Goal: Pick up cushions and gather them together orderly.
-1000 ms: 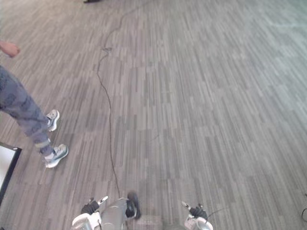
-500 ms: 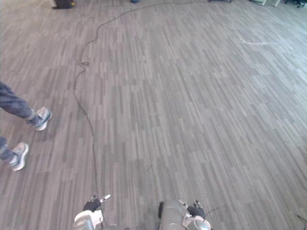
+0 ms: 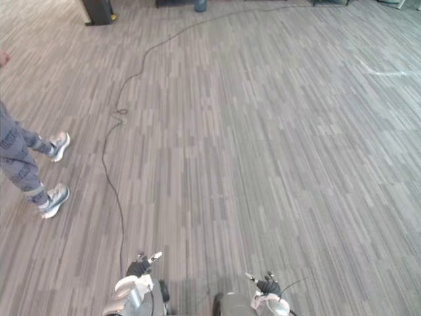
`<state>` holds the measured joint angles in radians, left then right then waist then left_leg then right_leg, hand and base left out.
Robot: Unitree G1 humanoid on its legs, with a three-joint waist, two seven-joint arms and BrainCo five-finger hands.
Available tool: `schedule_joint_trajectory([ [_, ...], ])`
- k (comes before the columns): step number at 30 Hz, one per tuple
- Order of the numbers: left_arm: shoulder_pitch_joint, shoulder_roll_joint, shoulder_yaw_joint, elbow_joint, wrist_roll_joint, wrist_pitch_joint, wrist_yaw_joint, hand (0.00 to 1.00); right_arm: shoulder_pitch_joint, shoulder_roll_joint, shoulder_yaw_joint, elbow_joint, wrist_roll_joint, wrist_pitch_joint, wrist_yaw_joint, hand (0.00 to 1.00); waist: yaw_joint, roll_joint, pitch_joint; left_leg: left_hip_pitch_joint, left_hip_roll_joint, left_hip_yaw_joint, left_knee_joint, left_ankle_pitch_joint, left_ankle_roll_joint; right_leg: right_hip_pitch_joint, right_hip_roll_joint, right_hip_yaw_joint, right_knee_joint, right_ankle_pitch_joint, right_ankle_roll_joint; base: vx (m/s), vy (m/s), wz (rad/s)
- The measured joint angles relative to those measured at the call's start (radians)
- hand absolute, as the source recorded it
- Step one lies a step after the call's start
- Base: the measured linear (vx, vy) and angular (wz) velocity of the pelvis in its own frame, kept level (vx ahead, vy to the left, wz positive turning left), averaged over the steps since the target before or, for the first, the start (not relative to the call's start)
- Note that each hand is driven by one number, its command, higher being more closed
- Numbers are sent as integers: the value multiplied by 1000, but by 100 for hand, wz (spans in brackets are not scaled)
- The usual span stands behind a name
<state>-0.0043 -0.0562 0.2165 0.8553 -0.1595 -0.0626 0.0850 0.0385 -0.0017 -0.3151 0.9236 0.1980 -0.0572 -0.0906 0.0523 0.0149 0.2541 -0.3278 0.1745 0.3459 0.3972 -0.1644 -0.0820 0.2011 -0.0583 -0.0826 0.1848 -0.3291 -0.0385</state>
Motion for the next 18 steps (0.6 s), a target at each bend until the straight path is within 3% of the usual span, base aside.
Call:
schedule_joint_trajectory([
  [1, 7, 3, -2, -2, 0, -3, 0, 0, 4, -4, 2, 23, -1, 3, -1, 0, 22, -13, -23, -21, -51, -73, -72, 140, -5, 22, -20, 72, -27, -9, 10, 1026, 324, -134],
  [2, 8, 9, -1, 1, 0, -3, 3, 0, -1, 2, 4, 31, -2, 4, -1, 0, 26, -20, -36, -20, -71, -89, -72, 156, 17, 21, -32, 99, -21, -8, 9, 907, 345, -97],
  [3, 7, 35, -3, 13, 0, 2, 4, 0, 5, 32, 3, 30, -2, 8, 1, 0, 15, -70, -72, -19, -104, -64, -52, 111, 60, -21, -92, 135, 49, 1, 25, 763, 288, -44],
  [4, 8, 45, 2, 15, 0, 1, 3, 0, 13, 46, 2, 32, -2, 11, 1, 0, 13, -102, -80, 0, -113, -32, -3, 61, 76, -62, -117, 188, 166, 32, 76, 761, 280, -37],
  [5, 8, 51, 3, 18, 0, 2, 5, 0, 17, 50, 5, 30, -2, 11, 1, 0, 10, -110, -80, 25, -115, -19, 8, 49, 82, -77, -119, 205, 228, 63, 101, 585, 203, -50],
  [6, 8, 60, 2, 23, 0, 3, 5, 0, 21, 53, 17, 26, -2, 11, 1, 0, 10, -116, -76, 76, -113, -5, 14, 35, 96, -107, -116, 213, 340, 140, 135, 571, 162, -89],
  [7, 16, 68, 1, 36, -1, 8, 7, 0, 27, 54, 50, 8, -3, 9, 5, 0, 11, -99, -65, 188, -105, 20, -21, 20, 109, -203, -111, 204, 587, 267, 219, 773, 188, -136],
  [8, 20, 66, -6, 61, -2, 10, 11, 0, 37, 47, 67, -32, -3, -2, 12, 0, 1, -82, -55, 333, -100, 48, -85, 2, 111, -303, -103, 156, 843, 220, 184, 756, 180, -135],
  [10, 10, 57, -24, 91, -2, 14, 12, 0, 49, 33, 74, -72, -3, -8, 12, 0, -14, -58, -57, 480, -100, 102, -166, -9, 109, -428, -105, 30, 954, 137, 113, 666, 171, -104],
  [12, -18, 56, -30, 102, -3, 15, 12, 0, 47, 36, 71, -98, -3, -13, 13, 0, -29, -62, -54, 566, -101, 138, -211, -9, 110, -557, -107, -102, 923, 71, 78, 615, 105, -57],
  [13, -40, 57, -44, 113, -3, 17, 12, 0, 37, 39, 60, -114, -3, -14, 13, 0, -53, -67, -51, 607, -98, 138, -225, -9, 109, -632, -110, -175, 838, 54, 68, 672, -16, -5],
  [15, -62, 40, -51, 122, 0, 22, 9, 0, 40, 24, 47, -111, -3, -14, 13, 0, -74, -56, -44, 677, -90, 137, -256, -8, 109, -686, -109, -266, 603, 77, 36, 707, -84, 12],
  [16, -67, 38, -67, 129, 1, 21, 9, 0, 41, 19, 39, -94, 0, -14, 14, 0, -81, -58, -45, 719, -97, 125, -276, -9, 106, -700, -100, -285, 388, 160, 33, 910, -180, 23],
  [17, -65, 38, -78, 145, 3, 22, 5, 0, 40, 4, 39, -65, -1, -14, 14, 0, -99, -61, -45, 774, -103, 100, -292, -8, 59, -676, -83, -297, 247, 339, -127, 899, -172, 0],
  [18, -66, 27, -77, 159, 3, 23, 4, 0, 16, -11, 34, -56, -5, -14, 15, 0, -91, -24, -39, 786, -77, 104, -294, -2, 48, -679, -57, -300, 278, 314, -115, 736, -137, -30],
])
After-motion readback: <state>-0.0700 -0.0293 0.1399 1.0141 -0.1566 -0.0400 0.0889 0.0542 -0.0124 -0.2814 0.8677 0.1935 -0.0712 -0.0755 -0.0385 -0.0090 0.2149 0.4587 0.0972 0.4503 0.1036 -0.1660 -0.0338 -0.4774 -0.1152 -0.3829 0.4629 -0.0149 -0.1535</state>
